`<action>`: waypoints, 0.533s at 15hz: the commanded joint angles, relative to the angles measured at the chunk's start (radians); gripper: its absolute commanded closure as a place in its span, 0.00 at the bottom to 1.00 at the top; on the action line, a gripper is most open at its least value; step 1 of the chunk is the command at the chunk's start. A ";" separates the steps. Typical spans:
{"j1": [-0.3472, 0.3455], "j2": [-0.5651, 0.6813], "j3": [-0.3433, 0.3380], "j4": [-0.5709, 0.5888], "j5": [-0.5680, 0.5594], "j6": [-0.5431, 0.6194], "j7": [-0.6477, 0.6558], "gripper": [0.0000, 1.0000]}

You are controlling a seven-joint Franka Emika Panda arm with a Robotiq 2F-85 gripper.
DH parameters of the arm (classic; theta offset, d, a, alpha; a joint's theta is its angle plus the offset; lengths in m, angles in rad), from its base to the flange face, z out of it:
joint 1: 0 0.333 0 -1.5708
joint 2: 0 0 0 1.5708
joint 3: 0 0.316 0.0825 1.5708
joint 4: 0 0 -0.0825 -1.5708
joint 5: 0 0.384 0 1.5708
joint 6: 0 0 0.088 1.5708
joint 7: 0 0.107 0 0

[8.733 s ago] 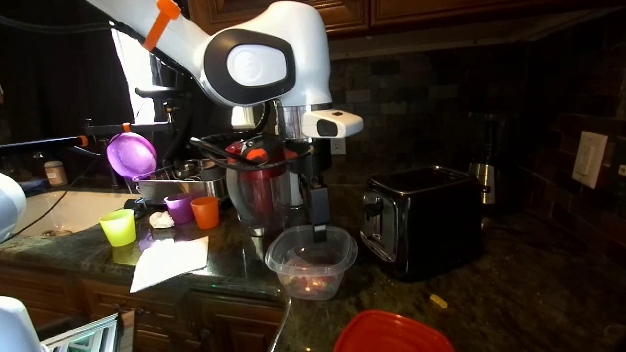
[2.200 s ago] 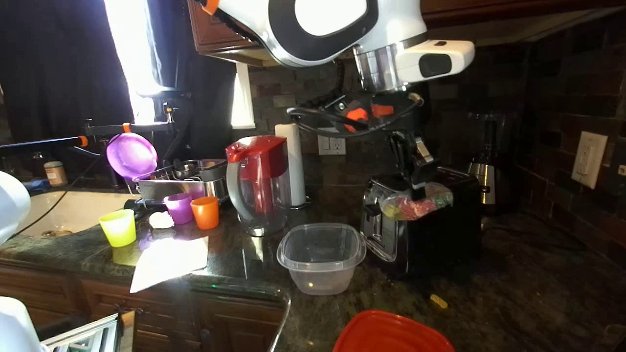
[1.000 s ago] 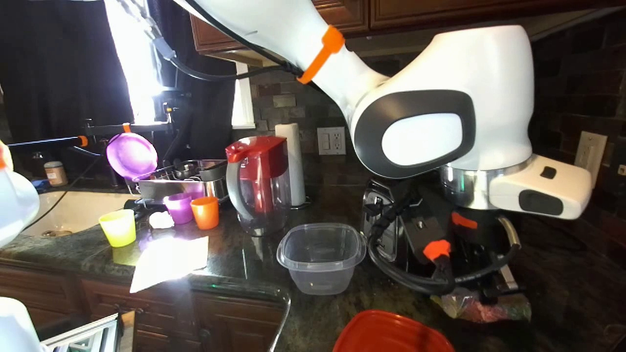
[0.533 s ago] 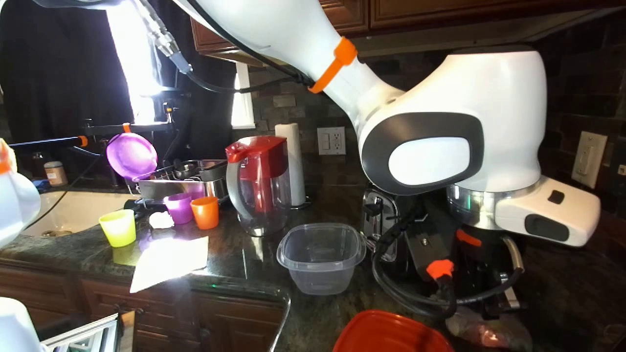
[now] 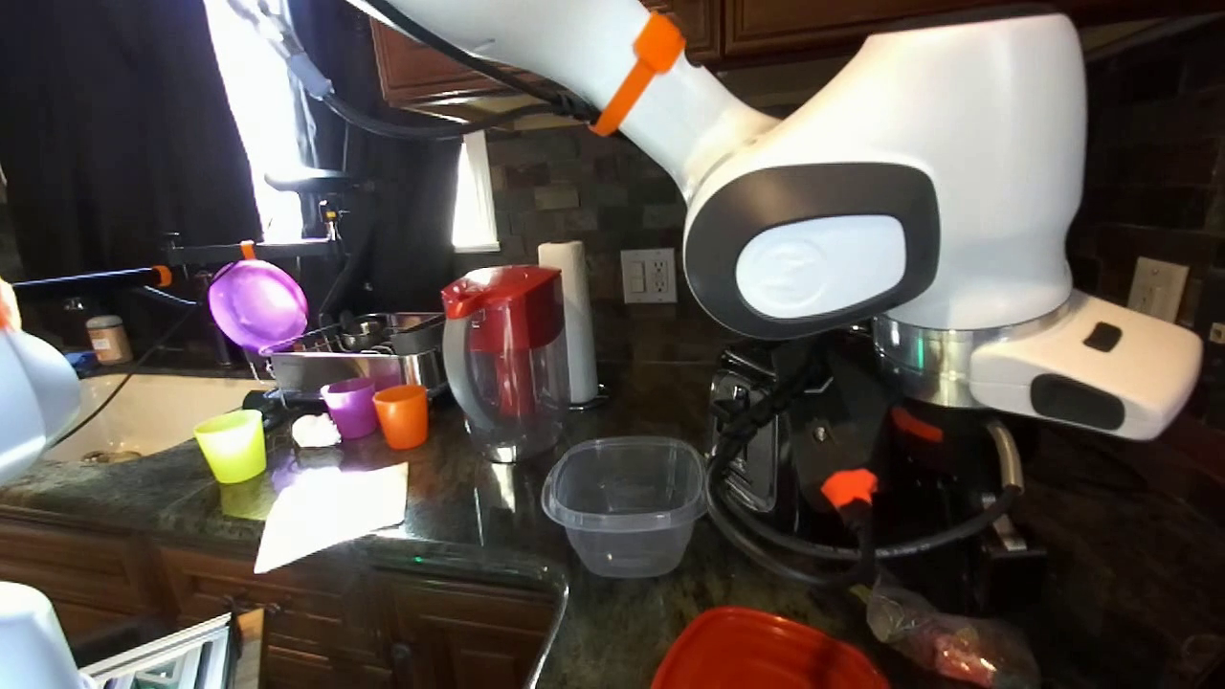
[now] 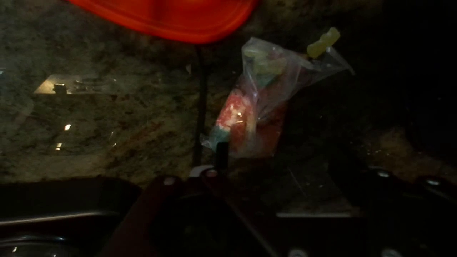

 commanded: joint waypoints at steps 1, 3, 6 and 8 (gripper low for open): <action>-0.012 -0.122 0.007 -0.111 0.062 -0.044 -0.058 0.00; -0.001 -0.173 -0.009 -0.161 0.044 -0.069 -0.047 0.00; 0.005 -0.254 -0.027 -0.245 0.003 -0.086 -0.082 0.00; 0.004 -0.301 -0.040 -0.290 -0.016 -0.107 -0.161 0.00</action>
